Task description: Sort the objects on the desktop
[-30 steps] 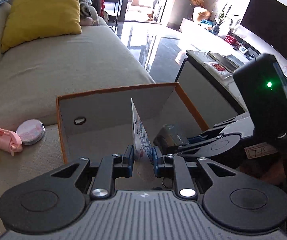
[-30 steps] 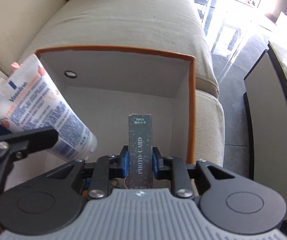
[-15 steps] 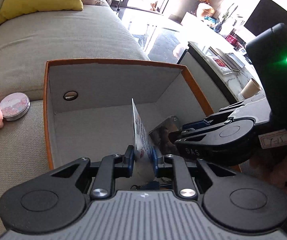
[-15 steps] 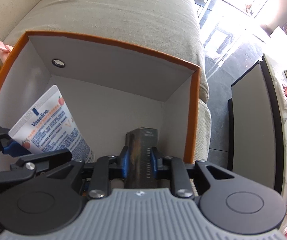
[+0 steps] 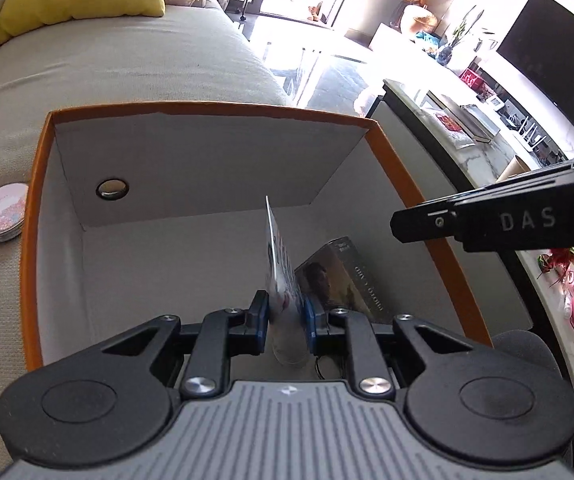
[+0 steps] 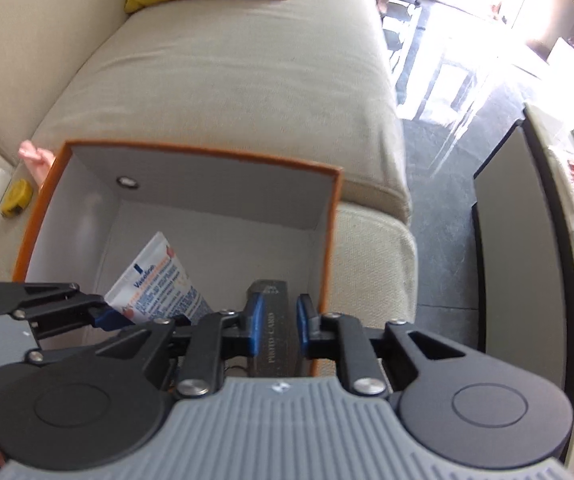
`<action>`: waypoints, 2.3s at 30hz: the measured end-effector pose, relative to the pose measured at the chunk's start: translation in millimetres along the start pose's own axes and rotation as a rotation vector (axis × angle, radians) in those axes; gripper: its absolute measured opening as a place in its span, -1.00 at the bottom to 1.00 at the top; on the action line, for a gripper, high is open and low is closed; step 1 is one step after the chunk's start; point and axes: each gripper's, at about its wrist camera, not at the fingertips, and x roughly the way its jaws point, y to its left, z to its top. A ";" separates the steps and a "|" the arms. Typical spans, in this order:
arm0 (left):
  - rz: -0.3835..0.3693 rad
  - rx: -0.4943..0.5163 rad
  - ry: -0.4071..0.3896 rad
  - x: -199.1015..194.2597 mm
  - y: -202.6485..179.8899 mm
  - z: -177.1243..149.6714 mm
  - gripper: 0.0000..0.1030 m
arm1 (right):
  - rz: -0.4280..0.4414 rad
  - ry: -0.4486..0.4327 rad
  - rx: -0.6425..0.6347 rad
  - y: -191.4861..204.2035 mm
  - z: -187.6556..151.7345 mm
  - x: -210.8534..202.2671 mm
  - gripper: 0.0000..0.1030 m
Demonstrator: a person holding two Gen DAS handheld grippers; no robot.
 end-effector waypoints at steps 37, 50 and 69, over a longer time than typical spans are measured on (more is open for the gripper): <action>-0.040 0.065 0.018 3.4 -44.9 -1.7 -0.49 | 0.120 0.000 0.152 -34.5 -23.4 -3.4 -0.62; -0.043 0.061 0.044 0.5 -44.3 -3.5 -0.03 | 0.136 0.010 0.151 -30.1 -29.5 -4.6 -0.60; 0.017 -0.038 -0.068 -99.6 -18.9 -22.0 0.03 | 0.173 -0.070 0.106 -19.6 -54.9 -44.2 -0.62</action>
